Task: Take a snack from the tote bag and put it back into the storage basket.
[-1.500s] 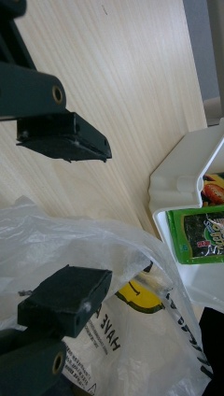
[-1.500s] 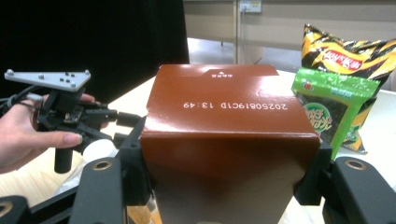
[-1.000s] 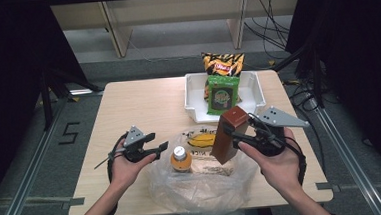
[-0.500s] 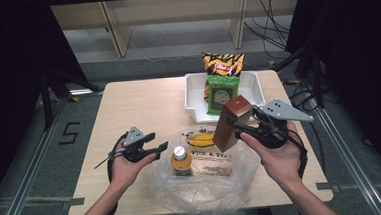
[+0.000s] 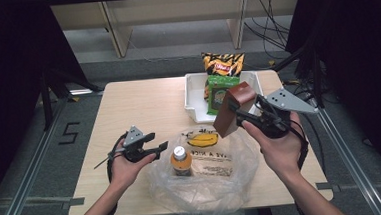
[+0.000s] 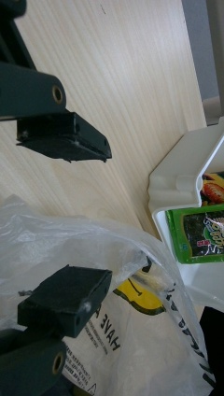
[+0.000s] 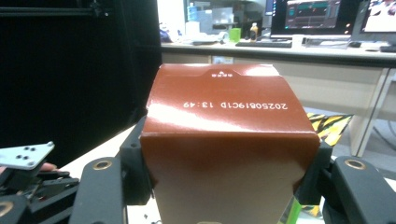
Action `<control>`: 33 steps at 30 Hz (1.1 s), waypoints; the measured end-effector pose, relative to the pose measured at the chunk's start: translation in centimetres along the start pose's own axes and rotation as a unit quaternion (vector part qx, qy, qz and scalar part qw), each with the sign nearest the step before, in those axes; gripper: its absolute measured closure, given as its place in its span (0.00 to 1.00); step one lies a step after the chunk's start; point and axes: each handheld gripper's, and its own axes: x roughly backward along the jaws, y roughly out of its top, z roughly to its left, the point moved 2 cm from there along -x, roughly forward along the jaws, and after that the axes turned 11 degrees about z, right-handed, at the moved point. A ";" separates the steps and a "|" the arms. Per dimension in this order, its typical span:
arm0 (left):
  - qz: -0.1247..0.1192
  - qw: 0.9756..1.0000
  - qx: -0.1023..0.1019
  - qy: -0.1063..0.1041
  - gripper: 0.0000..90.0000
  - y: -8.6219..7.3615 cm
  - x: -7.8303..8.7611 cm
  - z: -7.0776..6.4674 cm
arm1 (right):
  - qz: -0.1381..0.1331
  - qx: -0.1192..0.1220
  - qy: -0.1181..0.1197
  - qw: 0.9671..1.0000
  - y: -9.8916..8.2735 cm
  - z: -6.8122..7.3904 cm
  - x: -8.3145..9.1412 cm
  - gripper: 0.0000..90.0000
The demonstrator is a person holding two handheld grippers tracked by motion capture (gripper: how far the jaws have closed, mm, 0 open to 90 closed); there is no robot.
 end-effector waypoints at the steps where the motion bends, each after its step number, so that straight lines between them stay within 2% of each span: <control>1: 0.000 1.000 0.000 0.000 0.39 0.0 0.0 0.0 | -0.006 0.006 0.000 1.000 0.1 -0.2 -0.1 0.43; 13: 0.000 1.000 0.000 0.000 0.39 0.0 0.0 0.0 | -0.021 0.006 -0.026 0.999 1.1 -1.3 -0.5 0.43; 21: 0.000 1.000 0.000 0.000 0.39 0.0 0.0 0.0 | -0.021 -0.002 -0.038 0.999 1.1 -2.2 -1.1 0.43; 22: 0.000 1.000 0.000 -0.001 0.39 0.0 0.0 0.0 | -0.022 0.007 -0.041 0.999 1.2 -2.4 -1.2 0.43; 23: 0.001 1.000 -0.004 0.000 0.39 0.0 0.0 0.0 | -0.019 0.000 -0.039 0.999 1.2 -2.4 -1.2 0.43; 26: 0.001 1.000 -0.001 -0.001 0.39 0.0 0.0 0.0 | -0.020 -0.002 -0.044 0.999 1.3 -2.7 -1.4 0.43; 33: 0.002 1.000 -0.003 0.000 0.39 0.0 0.0 0.0 | -0.024 -0.002 -0.063 0.998 1.5 -3.6 -2.0 0.43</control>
